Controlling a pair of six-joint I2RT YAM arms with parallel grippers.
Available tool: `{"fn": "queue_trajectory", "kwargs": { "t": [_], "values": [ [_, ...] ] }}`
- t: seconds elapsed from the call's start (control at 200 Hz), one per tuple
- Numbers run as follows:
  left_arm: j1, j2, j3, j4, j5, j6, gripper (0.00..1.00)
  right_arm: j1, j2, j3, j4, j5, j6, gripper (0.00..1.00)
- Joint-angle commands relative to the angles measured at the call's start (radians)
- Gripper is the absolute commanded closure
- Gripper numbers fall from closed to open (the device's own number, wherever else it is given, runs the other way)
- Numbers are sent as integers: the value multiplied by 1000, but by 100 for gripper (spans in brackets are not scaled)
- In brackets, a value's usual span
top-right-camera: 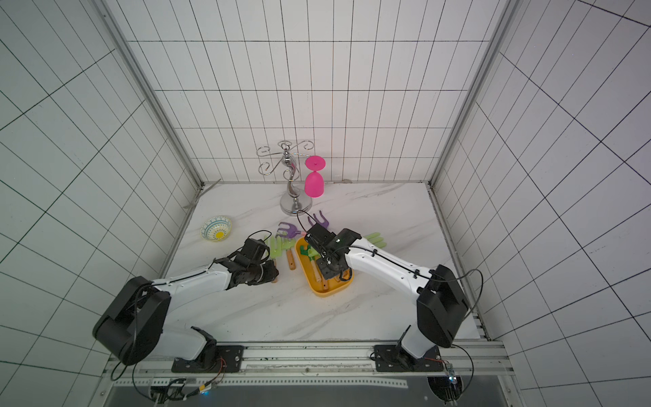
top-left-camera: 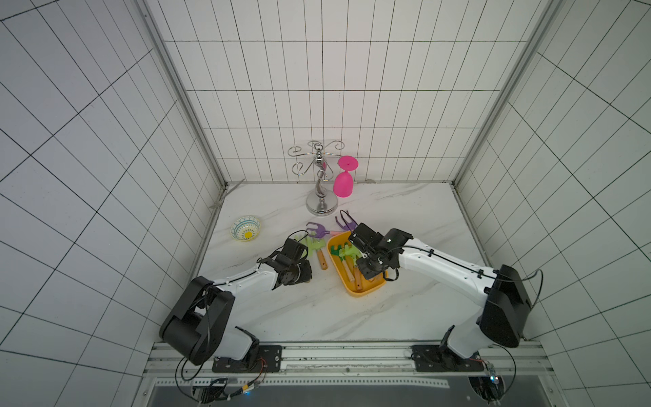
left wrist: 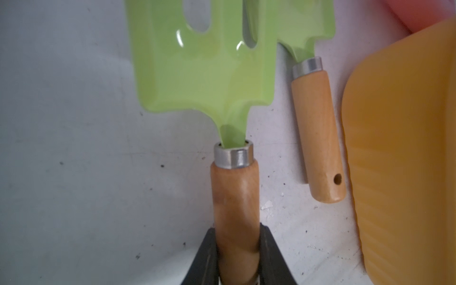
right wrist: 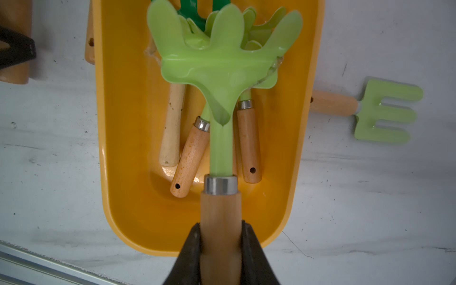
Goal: Put the rake into the storage box
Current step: Place the rake in the storage box.
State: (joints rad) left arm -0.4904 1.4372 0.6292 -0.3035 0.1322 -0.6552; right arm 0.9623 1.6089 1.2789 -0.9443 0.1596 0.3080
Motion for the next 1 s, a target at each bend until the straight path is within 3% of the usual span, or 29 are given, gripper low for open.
{"fn": "queue_trajectory", "kwargs": {
  "t": [0.0,0.265,0.54,0.75,0.994],
  "values": [
    [-6,23,-8,51,-1,-4,91,5,72,29,-39,19,-2,87],
    [-33,37,-5,62,-5,-18,90,4,177,61,24,149,17,86],
    [-57,17,-13,46,-8,-36,90,10,190,-77,202,195,79,84],
    [-61,-29,-16,13,-4,-47,90,31,166,-173,318,218,75,64],
    [-63,-117,14,-85,-11,-48,90,34,-5,-140,240,246,65,45]
  ]
}}
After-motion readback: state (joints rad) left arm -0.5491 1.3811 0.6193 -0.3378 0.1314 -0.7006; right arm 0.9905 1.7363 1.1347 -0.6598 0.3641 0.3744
